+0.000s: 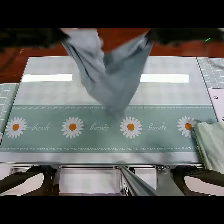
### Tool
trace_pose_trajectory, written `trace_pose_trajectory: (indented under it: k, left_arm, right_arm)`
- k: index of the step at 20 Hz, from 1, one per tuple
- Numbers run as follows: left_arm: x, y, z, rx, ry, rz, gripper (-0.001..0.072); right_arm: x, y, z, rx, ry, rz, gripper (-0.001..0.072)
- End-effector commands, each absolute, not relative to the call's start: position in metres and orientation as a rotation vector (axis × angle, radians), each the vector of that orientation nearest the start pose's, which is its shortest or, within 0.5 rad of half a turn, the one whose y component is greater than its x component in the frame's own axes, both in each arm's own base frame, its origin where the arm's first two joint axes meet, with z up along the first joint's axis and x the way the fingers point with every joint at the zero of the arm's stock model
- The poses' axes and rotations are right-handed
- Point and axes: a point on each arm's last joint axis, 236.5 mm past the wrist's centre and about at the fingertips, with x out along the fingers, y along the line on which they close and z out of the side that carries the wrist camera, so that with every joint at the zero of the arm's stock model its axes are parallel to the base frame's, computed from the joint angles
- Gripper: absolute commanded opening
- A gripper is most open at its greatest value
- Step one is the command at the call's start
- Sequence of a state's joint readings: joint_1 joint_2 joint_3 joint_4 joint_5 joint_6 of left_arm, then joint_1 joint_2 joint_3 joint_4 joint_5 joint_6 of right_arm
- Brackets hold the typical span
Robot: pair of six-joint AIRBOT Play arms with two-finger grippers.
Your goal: Fold the shirts.
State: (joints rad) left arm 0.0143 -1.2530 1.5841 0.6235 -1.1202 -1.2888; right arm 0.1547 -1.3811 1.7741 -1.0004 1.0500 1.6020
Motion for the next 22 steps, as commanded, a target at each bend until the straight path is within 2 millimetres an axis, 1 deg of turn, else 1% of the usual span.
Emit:
trace_pose_trajectory:
  k: [1, 2, 3, 4, 5, 6, 7, 8, 9, 10, 11, 12, 13, 14, 15, 17, 19, 20, 22]
  left_arm:
    - [0.391, -0.128, 0.412, -0.369, 0.290, -0.672, 0.0041]
    - [0.374, -0.118, 0.434, -0.345, 0.230, -0.646, 0.0041]
    - [0.356, -0.107, 0.451, -0.309, 0.175, -0.610, 0.0041]
    - [0.340, -0.097, 0.461, -0.269, 0.146, -0.566, 0.0041]
    - [0.322, -0.090, 0.466, -0.224, 0.132, -0.525, 0.0040]
    - [0.306, -0.084, 0.465, -0.176, 0.138, -0.487, 0.0041]
    - [0.292, -0.080, 0.456, -0.124, 0.175, -0.452, 0.0041]
    - [0.279, -0.079, 0.442, -0.080, 0.235, -0.434, 0.0041]
    - [0.266, -0.081, 0.422, -0.053, 0.311, -0.436, 0.0041]
    - [0.255, -0.086, 0.399, -0.050, 0.394, -0.458, 0.0041]
    - [0.248, -0.088, 0.375, -0.072, 0.470, -0.472, 0.0041]
    - [0.244, -0.090, 0.345, -0.120, 0.549, -0.478, 0.0041]
    - [0.242, -0.091, 0.313, -0.161, 0.620, -0.482, 0.0040]
    - [0.240, -0.091, 0.272, -0.215, 0.709, -0.484, 0.0041]
    - [0.237, -0.093, 0.231, -0.272, 0.803, -0.488, 0.0041]
    - [0.227, -0.099, 0.143, -0.391, 0.988, -0.505, 0.0041]
    - [0.222, -0.108, 0.066, -0.513, 1.106, -0.495, 0.0041]
    - [0.225, -0.112, 0.033, -0.567, 1.130, -0.470, 0.0041]
    - [0.237, -0.118, -0.015, -0.617, 1.143, -0.404, 0.0041]
  right_arm:
    - [0.413, 0.137, 0.399, 0.226, 0.386, 0.449, 0.0020]
    - [0.388, 0.129, 0.422, 0.184, 0.333, 0.438, 0.0020]
    - [0.360, 0.118, 0.440, 0.142, 0.290, 0.414, 0.0020]
    - [0.334, 0.106, 0.452, 0.109, 0.263, 0.385, 0.0021]
    - [0.312, 0.097, 0.461, 0.085, 0.241, 0.357, 0.0021]
    - [0.291, 0.087, 0.469, 0.066, 0.218, 0.331, 0.0021]
    - [0.272, 0.079, 0.475, 0.051, 0.198, 0.309, 0.0021]
    - [0.256, 0.073, 0.478, 0.041, 0.189, 0.294, 0.0021]
    - [0.245, 0.071, 0.476, 0.037, 0.201, 0.292, 0.0021]
    - [0.237, 0.071, 0.467, 0.037, 0.244, 0.294, 0.0021]
    - [0.234, 0.071, 0.453, 0.032, 0.302, 0.294, 0.0021]
    - [0.235, 0.071, 0.435, 0.032, 0.369, 0.293, 0.0021]
    - [0.242, 0.072, 0.417, 0.033, 0.427, 0.291, 0.0021]
    - [0.252, 0.074, 0.393, 0.041, 0.500, 0.291, 0.0021]
    - [0.262, 0.077, 0.365, 0.049, 0.575, 0.291, 0.0021]
    - [0.288, 0.080, 0.302, 0.067, 0.712, 0.279, 0.0021]
    - [0.320, 0.082, 0.240, 0.106, 0.796, 0.249, 0.0021]
    - [0.338, 0.083, 0.210, 0.127, 0.833, 0.233, 0.0021]
    - [0.375, 0.087, 0.161, 0.151, 0.913, 0.209, 0.0021]
